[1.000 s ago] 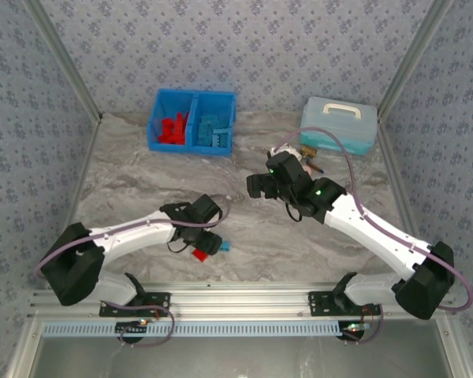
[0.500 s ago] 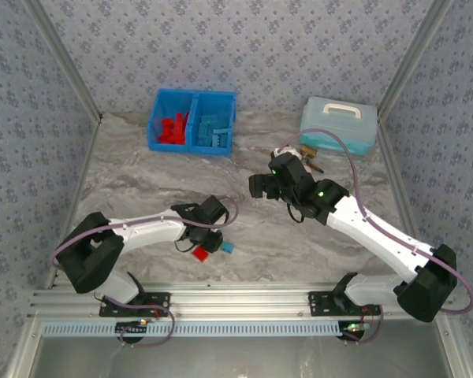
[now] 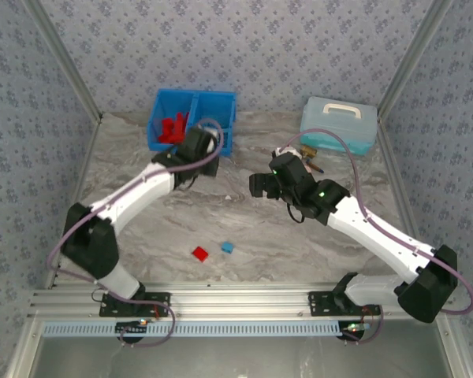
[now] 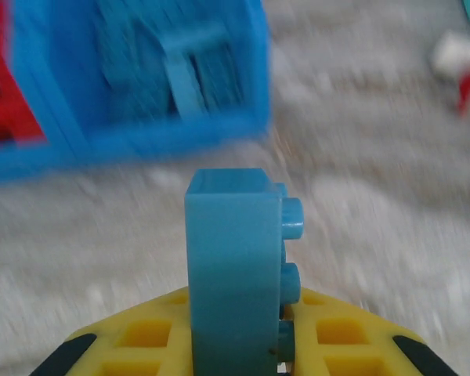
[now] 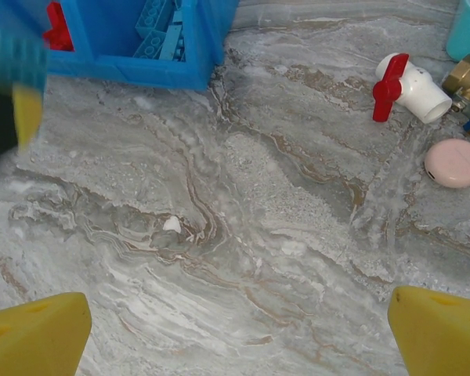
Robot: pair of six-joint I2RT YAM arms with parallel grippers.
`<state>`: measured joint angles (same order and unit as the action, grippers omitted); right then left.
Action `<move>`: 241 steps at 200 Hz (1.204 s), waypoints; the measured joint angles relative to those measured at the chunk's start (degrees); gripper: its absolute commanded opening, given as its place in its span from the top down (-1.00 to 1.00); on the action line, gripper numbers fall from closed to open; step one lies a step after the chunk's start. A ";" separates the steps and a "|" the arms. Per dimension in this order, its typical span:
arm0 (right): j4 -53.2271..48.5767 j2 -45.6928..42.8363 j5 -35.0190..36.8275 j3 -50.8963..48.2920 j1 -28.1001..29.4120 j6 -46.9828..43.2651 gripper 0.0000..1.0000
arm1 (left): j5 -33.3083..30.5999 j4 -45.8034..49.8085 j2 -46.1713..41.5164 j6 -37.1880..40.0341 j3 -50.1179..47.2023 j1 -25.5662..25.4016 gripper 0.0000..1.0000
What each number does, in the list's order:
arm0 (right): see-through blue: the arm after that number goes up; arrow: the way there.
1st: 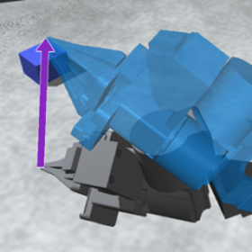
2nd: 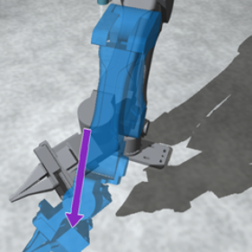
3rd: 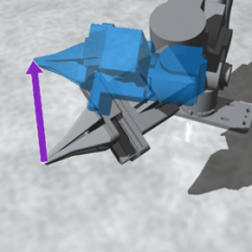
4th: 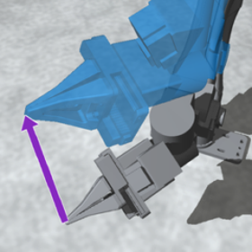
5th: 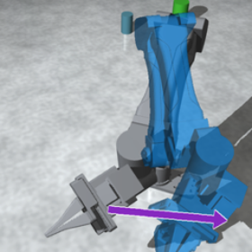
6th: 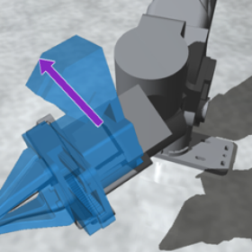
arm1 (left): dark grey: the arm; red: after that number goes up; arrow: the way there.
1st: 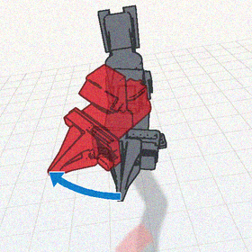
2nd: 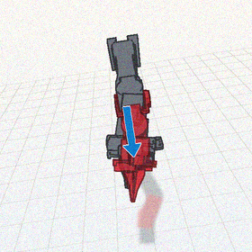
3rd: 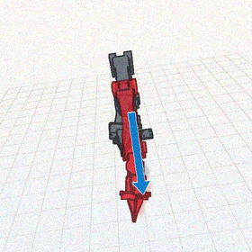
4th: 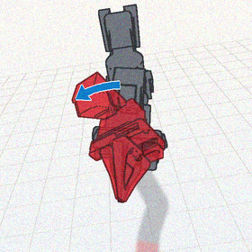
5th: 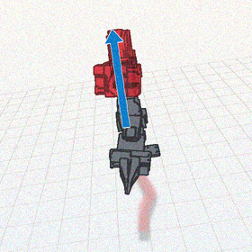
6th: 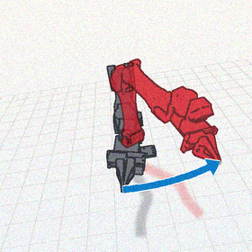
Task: Sort the legos into containers by color
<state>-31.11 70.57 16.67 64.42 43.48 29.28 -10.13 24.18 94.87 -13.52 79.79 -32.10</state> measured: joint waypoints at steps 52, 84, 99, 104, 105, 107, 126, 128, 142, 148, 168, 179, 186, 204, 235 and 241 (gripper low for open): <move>-0.94 -3.10 0.52 -1.33 1.90 1.42 -1.00 | -0.55 4.81 27.69 3.52 32.79 6.95 0.67; -2.29 -4.96 0.79 -1.97 3.04 2.29 -1.00 | -0.68 12.15 41.92 4.09 51.52 7.50 0.52; -3.08 -5.49 1.05 -1.99 3.39 2.51 -1.00 | -0.85 15.54 47.23 4.09 59.45 7.74 0.42; -3.41 -5.62 1.16 -1.99 3.50 2.64 -1.00 | -0.87 16.50 48.72 4.15 61.75 7.82 0.38; -3.43 -5.62 1.16 -1.99 3.52 2.67 -1.00 | -0.87 16.79 49.11 4.20 62.42 7.87 0.37; -3.48 -5.68 1.18 -1.99 3.56 2.69 -1.00 | -0.85 17.20 49.68 4.07 63.39 7.89 0.35; -3.89 -5.77 1.20 -2.27 4.26 2.69 -1.00 | -0.76 19.82 52.87 3.98 69.18 8.46 0.13; -3.91 -5.77 1.18 -2.34 4.35 2.69 -1.00 | -0.76 19.98 53.00 4.00 69.42 8.50 0.11; -4.50 -5.68 1.25 -2.80 5.70 2.45 -1.00 | -0.13 21.31 53.11 3.96 70.71 8.85 -0.01; -4.76 -5.55 1.38 -2.91 6.60 2.16 -1.00 | 0.31 21.53 53.00 3.85 71.14 9.03 -0.04; -4.76 -4.24 1.44 -3.37 10.43 -0.39 -1.00 | 1.20 22.64 52.11 4.00 71.36 9.18 -0.07; -4.66 -2.78 0.79 -3.80 12.66 -2.45 -1.00 | 1.70 23.37 50.69 4.04 70.77 8.98 -0.08; -4.39 -1.60 0.00 -4.22 14.05 -3.96 -1.00 | 2.16 23.76 48.98 4.02 69.42 8.79 -0.08; -3.56 2.56 -2.45 -5.20 17.29 -7.80 -1.00 | 3.96 22.80 40.24 3.82 60.33 8.09 -0.11; -0.35 12.70 -5.07 -5.38 22.14 -13.22 -1.00 | 7.32 15.74 16.48 3.19 37.07 7.41 -0.29; 0.17 14.75 -5.40 -5.29 22.67 -13.86 -1.00 | 7.72 14.34 12.00 3.21 33.31 7.39 -0.31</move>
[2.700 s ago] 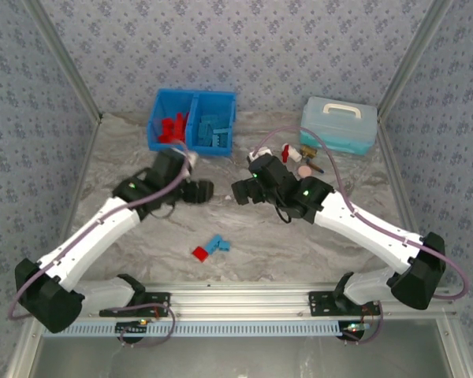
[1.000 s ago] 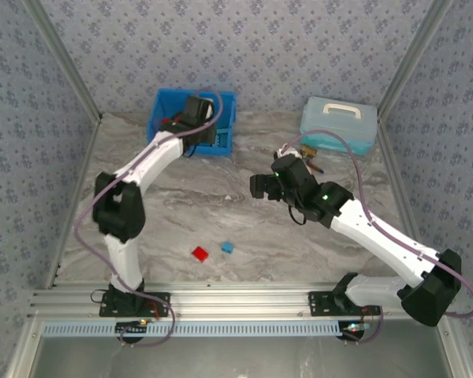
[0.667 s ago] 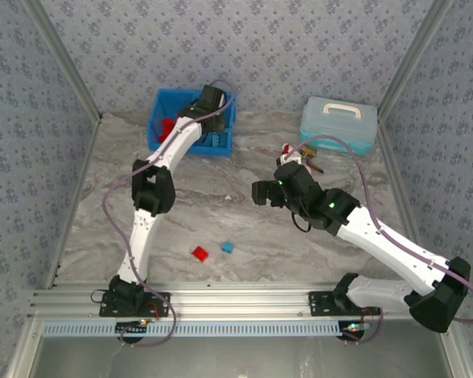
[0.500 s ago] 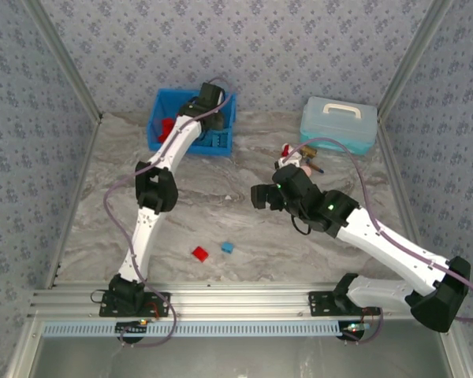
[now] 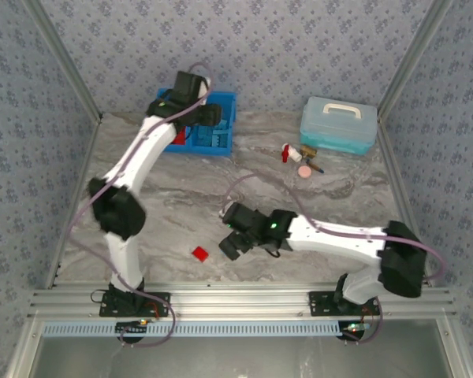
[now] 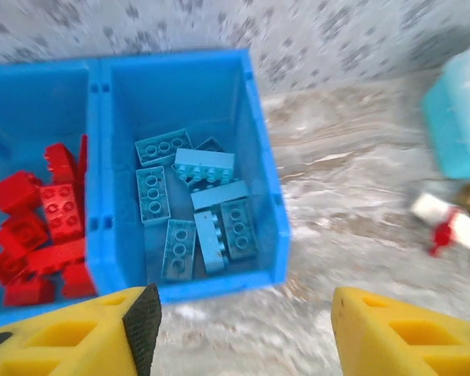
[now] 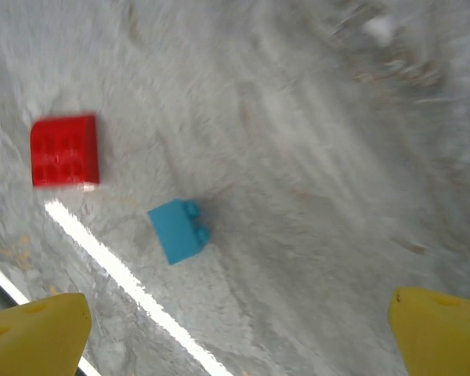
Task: Sort the legos into containers by color
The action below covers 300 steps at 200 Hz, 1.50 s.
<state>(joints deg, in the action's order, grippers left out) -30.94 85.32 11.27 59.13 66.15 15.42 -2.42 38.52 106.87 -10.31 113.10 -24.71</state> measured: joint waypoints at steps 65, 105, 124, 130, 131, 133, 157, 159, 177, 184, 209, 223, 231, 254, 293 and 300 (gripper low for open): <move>4.33 16.61 -5.99 5.62 -0.09 -4.79 -0.43 | 1.81 -8.28 -35.91 -0.79 -36.15 0.48 -0.50; 4.83 18.40 -7.89 5.97 -0.46 -4.96 0.00 | 1.79 -6.14 -44.30 -4.04 -51.60 1.49 -0.61; 4.98 18.40 -7.74 5.95 -0.50 -4.83 0.34 | 1.77 -5.99 -47.06 -5.62 -55.17 1.86 -0.61; 4.98 18.40 -7.58 5.95 -0.50 -4.81 0.46 | 1.77 -5.99 -47.67 -6.12 -55.87 1.97 -0.61; 4.98 18.40 -7.54 5.95 -0.48 -5.05 0.49 | 1.77 -5.99 -47.71 -6.21 -55.93 1.99 -0.61; 4.98 18.40 -7.39 5.95 -0.48 -5.11 0.54 | 1.77 -6.01 -47.87 -6.36 -56.08 2.01 -0.61; 4.42 18.12 -4.92 6.49 0.17 -5.86 0.67 | 1.77 -6.56 -48.37 -7.50 -56.59 2.23 -0.61; 4.35 18.12 -4.61 6.58 0.24 -6.03 0.67 | 1.77 -6.60 -48.37 -7.61 -56.59 2.23 -0.61; 3.26 17.62 -2.71 7.23 0.83 -6.32 0.69 | 1.77 -7.17 -48.37 -7.78 -56.59 2.21 -0.61; 2.60 17.14 -2.14 7.72 0.94 -6.49 0.69 | 1.77 -7.17 -48.37 -7.78 -56.59 2.21 -0.61; 1.79 13.81 -0.35 11.08 0.76 -6.91 0.67 | 1.75 -6.93 -48.43 -7.78 -56.46 2.21 -0.61; 2.67 11.45 0.26 14.16 -0.15 -6.99 0.64 | 1.75 -6.69 -49.24 -7.80 -56.46 2.23 -0.65; 3.52 10.54 0.59 16.31 -1.09 -7.17 0.63 | 1.75 -6.60 -50.23 -7.89 -56.46 2.21 -0.74; 8.13 10.93 1.97 23.87 -5.73 -8.50 0.64 | 1.53 -6.60 -54.90 -8.09 -56.46 2.21 -0.98; 15.02 23.93 4.46 40.00 -14.27 -13.03 0.65 | 1.53 -5.27 -59.21 -8.94 -56.48 2.21 -0.98; 15.04 27.78 4.52 43.95 -15.47 -13.70 0.65 | 1.53 -4.85 -59.39 -9.33 -56.50 2.21 -0.99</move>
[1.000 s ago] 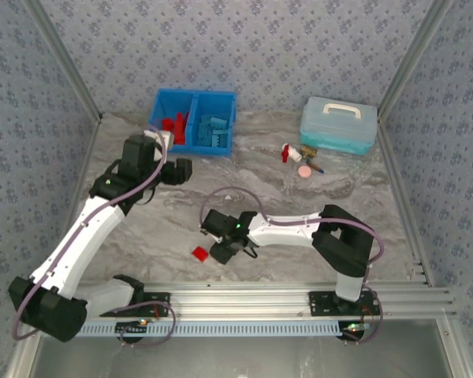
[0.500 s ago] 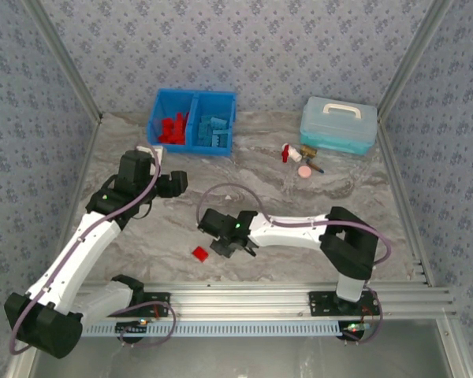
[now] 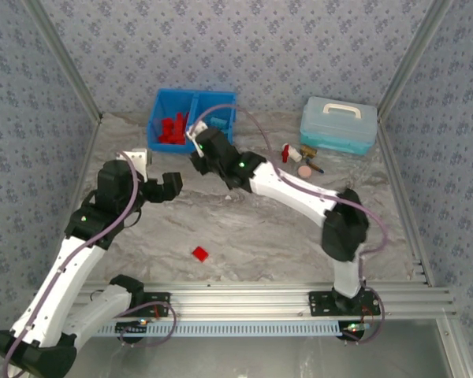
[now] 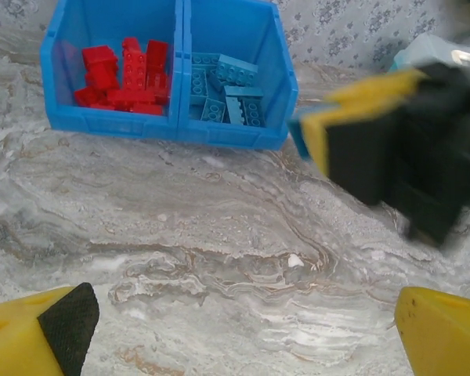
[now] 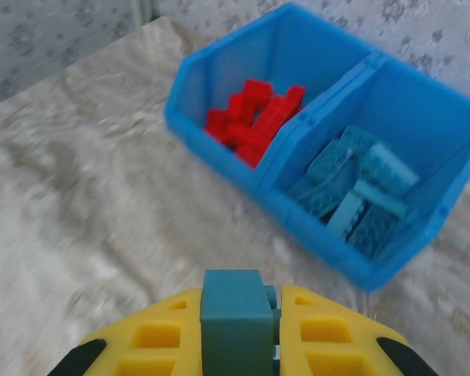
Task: Sort the legos into containers by color
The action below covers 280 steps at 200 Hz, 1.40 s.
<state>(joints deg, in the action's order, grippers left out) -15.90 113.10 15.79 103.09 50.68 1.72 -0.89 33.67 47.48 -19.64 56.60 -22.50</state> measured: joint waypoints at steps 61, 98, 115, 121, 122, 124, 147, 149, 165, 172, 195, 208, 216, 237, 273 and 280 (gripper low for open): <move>-7.08 32.94 0.13 39.65 -6.67 -2.62 0.61 | 0.07 2.56 -5.07 -4.52 -5.40 0.00 -0.99; -6.01 39.98 -1.07 46.60 -9.22 -2.60 0.59 | 0.72 3.43 -5.81 -7.10 -7.34 0.00 -0.99; -4.79 41.51 -1.31 47.19 -10.19 -2.19 0.51 | 1.53 3.82 -5.84 -8.59 -8.52 0.00 -0.98; -4.59 41.77 -1.53 47.19 -10.45 -1.99 0.43 | 1.88 3.82 -5.84 -9.18 -9.16 0.00 -0.98; -4.61 41.83 -1.64 47.19 -10.51 -2.01 0.42 | 1.92 3.82 -5.84 -9.27 -9.22 0.00 -0.98; -4.59 41.88 -1.68 47.19 -10.58 -1.99 0.38 | 2.03 3.82 -5.84 -9.49 -9.44 0.00 -0.98; -4.44 42.16 -2.56 47.21 -11.34 -0.94 -0.07 | 4.28 3.98 -5.68 -11.54 -12.20 0.00 -0.98; -4.46 42.16 -2.62 47.30 -11.37 -0.72 -0.09 | 4.46 4.02 -5.60 -11.72 -12.41 -0.02 -0.99; -5.01 42.16 -3.17 48.15 -11.54 -0.31 -0.15 | 5.46 4.87 -4.96 -13.22 -13.53 -0.66 -0.99; -5.35 42.03 -3.21 48.41 -11.54 -0.02 -0.16 | 5.64 5.35 -4.76 -14.01 -14.01 -1.33 -0.98; -9.38 39.23 -3.23 48.19 -11.15 0.66 -0.20 | 5.57 6.82 -4.39 -16.41 -15.56 -5.31 -0.99; -11.89 35.39 -3.41 45.81 -10.82 1.11 -0.23 | 5.09 7.19 -3.87 -18.18 -16.81 -9.01 -0.98; -13.25 31.47 -3.63 42.69 -10.62 1.53 -0.25 | 4.70 7.30 -3.26 -19.21 -17.62 -11.56 -0.98; -13.66 16.59 -4.07 28.17 -10.21 1.99 -0.36 | 2.40 7.78 0.09 -22.60 -19.65 -20.46 -0.98; -6.38 -12.46 -5.55 -2.23 -10.03 1.92 -0.84 | -3.21 7.10 9.35 -25.40 -21.03 -32.37 -0.99; -4.81 -16.92 -5.86 -7.10 -10.05 2.08 -0.88 | -4.02 5.86 11.82 -24.98 -21.16 -33.44 -0.99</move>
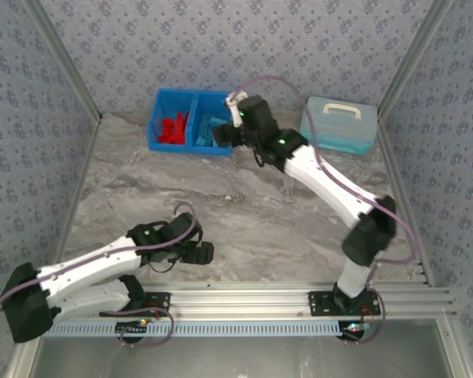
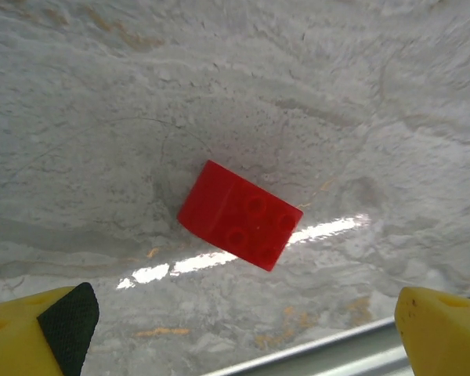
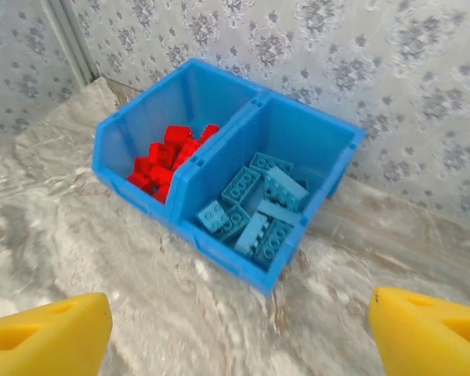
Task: Sort the legos into containers by color
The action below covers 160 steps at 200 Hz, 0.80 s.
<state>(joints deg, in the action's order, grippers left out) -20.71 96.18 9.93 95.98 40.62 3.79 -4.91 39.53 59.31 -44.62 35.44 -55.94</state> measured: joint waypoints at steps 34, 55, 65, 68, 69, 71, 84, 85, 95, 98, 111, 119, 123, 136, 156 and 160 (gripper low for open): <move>2.80 -11.32 -0.76 -15.47 -0.04 1.18 -0.92 | -4.13 -5.11 14.40 2.71 0.28 -2.82 -0.99; 2.23 -12.68 -0.74 -20.50 -0.04 1.84 -0.92 | -5.64 -6.69 19.26 3.87 1.44 -3.67 -0.90; 1.97 -12.85 -0.74 -22.12 -0.07 2.21 -0.92 | -5.68 -7.45 19.98 4.35 1.62 -3.87 -0.78; 1.84 -12.87 -0.72 -22.43 -0.13 2.29 -0.92 | -5.66 -7.74 20.09 4.52 1.62 -3.93 -0.74; 1.81 -12.90 -0.72 -22.49 -0.15 2.32 -0.92 | -5.66 -7.80 20.11 4.44 1.62 -3.98 -0.73; 1.75 -12.92 -0.72 -22.71 -0.13 2.38 -0.92 | -5.64 -7.85 20.17 4.57 1.64 -4.09 -0.70; 1.22 -12.96 -0.72 -23.21 -0.22 2.75 -0.92 | -5.53 -8.48 20.24 5.01 1.64 -4.33 -0.51; 1.20 -12.96 -0.70 -23.21 -0.24 2.78 -0.92 | -5.44 -8.50 20.24 5.14 1.64 -4.35 -0.49; 1.27 -12.98 -0.72 -23.21 -0.26 2.93 -0.92 | -5.27 -9.05 20.24 5.16 1.62 -4.55 -0.36; 1.29 -13.03 -0.70 -23.21 -0.26 2.95 -0.92 | -5.18 -9.14 20.24 5.31 1.62 -4.63 -0.32; 1.29 -13.07 -0.72 -23.17 -0.26 3.13 -0.92 | -5.16 -9.75 20.20 4.98 1.57 -4.74 -0.19; 1.22 -13.05 -0.72 -23.08 -0.26 3.30 -0.92 | -5.20 -10.05 20.06 4.92 1.38 -4.83 -0.10; 1.25 -13.00 -0.74 -23.04 -0.26 3.30 -0.92 | -5.38 -10.27 19.87 4.46 1.27 -4.83 -0.05; 1.25 -12.81 -0.76 -22.49 -0.26 3.41 -0.92 | -6.32 -11.17 19.08 3.93 0.52 -4.81 0.03; 1.29 -12.44 -0.76 -21.46 -0.26 4.00 -0.92 | -6.95 -12.15 17.51 3.06 -0.44 -4.81 0.09; 1.29 -12.44 -0.72 -21.38 -0.26 4.15 -0.92 | -7.08 -12.37 17.25 2.97 -0.68 -4.81 0.09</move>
<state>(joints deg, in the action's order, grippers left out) -19.42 83.74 9.21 74.61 40.36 7.94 -11.99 27.16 76.55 -41.65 34.76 -60.75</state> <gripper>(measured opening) 0.960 0.486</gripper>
